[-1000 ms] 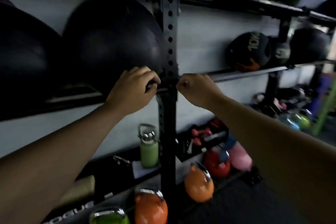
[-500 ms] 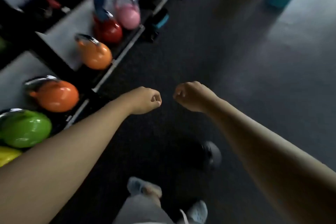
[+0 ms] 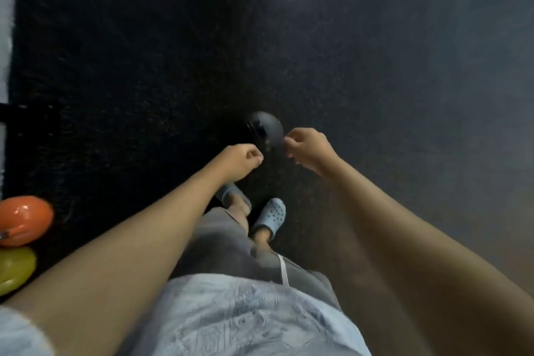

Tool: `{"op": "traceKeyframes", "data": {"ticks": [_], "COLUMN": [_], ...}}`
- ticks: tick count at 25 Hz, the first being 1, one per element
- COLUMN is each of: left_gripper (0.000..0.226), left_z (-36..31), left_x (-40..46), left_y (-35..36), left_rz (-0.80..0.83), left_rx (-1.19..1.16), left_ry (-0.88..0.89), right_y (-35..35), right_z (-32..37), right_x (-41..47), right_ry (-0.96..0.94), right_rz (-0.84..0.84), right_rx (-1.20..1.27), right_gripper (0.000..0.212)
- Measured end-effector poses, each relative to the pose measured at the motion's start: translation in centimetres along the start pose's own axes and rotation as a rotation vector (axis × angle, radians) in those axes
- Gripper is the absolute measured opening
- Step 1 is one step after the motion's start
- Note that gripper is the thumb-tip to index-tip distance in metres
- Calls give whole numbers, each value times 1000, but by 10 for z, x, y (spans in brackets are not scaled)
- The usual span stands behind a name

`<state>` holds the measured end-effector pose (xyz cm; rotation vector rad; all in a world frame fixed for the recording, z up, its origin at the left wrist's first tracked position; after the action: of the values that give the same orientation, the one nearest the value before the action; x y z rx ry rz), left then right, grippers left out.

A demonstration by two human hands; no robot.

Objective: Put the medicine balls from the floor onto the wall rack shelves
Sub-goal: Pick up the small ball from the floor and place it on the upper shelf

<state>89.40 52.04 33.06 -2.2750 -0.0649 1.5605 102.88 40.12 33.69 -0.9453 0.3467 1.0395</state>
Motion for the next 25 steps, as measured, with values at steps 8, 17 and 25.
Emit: {"op": "traceKeyframes", "data": {"ticks": [8, 17, 25], "left_gripper": [20, 32, 72], "left_z": [36, 89, 111], "left_x": [72, 198, 399], "left_y": [43, 41, 76], "left_rz": [80, -55, -309], "left_rx": [-468, -727, -1151], "left_ry": [-229, -491, -654], "right_y": [41, 74, 117], "right_z": [-65, -132, -267], "right_x": [58, 196, 363], "right_ry": [334, 512, 573], "right_rz": [-16, -1, -14], "right_rx": [332, 548, 356], "right_gripper": [22, 17, 45]}}
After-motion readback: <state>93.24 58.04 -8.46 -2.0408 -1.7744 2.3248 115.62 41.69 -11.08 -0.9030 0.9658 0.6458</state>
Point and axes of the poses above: each hand's wrist, its own x-axis towards the middle knuckle, its own y-axis out of the palm, z = x × y, the point moved 8 cm from there along x, towards the middle knuckle, and after that the axes turned 8 degrees about -y, right-handed, at the moved point
